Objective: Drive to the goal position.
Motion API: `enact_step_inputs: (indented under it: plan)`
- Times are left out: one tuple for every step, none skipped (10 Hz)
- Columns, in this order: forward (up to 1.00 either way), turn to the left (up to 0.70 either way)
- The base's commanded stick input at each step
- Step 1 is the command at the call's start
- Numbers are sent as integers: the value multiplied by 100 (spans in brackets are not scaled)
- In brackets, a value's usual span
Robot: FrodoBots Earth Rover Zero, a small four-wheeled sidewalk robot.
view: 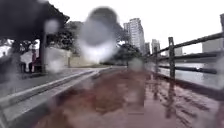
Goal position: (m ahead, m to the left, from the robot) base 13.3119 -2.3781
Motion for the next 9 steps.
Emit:
enact_step_inputs:
  plan:
    - [100,1]
    - [100,1]
    - [100,1]
    - [100,1]
    - [100,1]
    - [100,1]
    - [100,1]
    - [100,1]
    - [100,1]
